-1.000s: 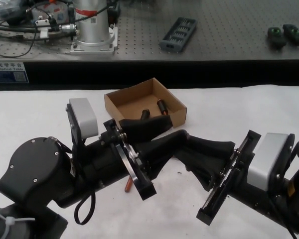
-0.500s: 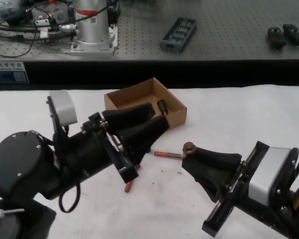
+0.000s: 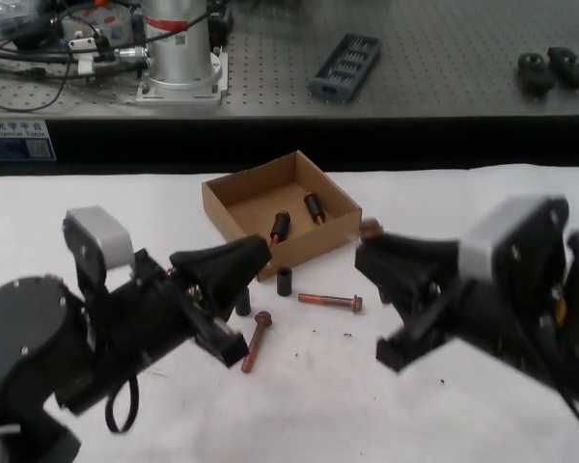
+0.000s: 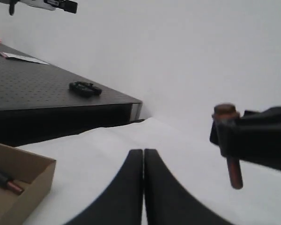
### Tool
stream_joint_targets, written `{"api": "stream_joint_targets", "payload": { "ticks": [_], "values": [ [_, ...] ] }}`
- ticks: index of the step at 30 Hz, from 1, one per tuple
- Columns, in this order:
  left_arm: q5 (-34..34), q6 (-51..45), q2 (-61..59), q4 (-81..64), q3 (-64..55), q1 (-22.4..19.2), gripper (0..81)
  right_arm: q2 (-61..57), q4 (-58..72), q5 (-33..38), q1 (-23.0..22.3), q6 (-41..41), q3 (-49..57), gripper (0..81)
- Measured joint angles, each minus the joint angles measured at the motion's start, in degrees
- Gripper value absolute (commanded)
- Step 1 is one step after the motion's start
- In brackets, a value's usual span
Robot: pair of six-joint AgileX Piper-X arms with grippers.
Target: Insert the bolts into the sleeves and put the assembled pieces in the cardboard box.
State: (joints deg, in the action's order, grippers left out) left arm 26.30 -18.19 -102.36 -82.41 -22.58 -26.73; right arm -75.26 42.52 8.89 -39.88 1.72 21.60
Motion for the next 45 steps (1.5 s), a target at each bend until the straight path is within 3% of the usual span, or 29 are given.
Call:
{"api": "stream_joint_targets", "payload": {
  "ticks": [7, 12, 22, 27, 30, 35, 45],
  "values": [
    [-12.2, 7.9, 4.0, 2.7, 4.4, -4.2, 0.7, 2.9, -24.4, -0.6, 3.3, 0.0, 14.2, 5.8],
    [-18.2, 8.7, 10.1, 14.4, 7.2, -5.9, 0.7, 2.5, -31.2, -0.6, 4.9, 0.9, 20.4, 5.8],
    [-20.2, 8.2, 35.6, 47.3, 9.1, -5.9, 0.7, -5.0, -41.0, 0.3, 5.3, 1.0, 31.6, 5.8],
    [-20.5, 6.1, 42.8, 55.0, 9.1, -5.9, 0.6, -11.3, -43.4, 1.3, 5.3, 1.0, 36.5, 5.8],
    [-20.5, 4.7, 48.8, 60.6, 9.1, -5.9, 5.1, -14.2, -44.7, 1.5, 5.4, 1.0, 39.2, 5.8],
    [-20.5, 4.2, 54.3, 64.6, 9.1, -5.9, 14.3, -17.8, -49.0, 1.6, 6.1, 1.0, 44.1, 5.8],
    [-21.2, 3.8, 56.4, 66.0, 9.1, -5.9, 15.1, -22.6, -52.6, 1.6, 6.5, 0.9, 49.5, 5.8]
  ]
}}
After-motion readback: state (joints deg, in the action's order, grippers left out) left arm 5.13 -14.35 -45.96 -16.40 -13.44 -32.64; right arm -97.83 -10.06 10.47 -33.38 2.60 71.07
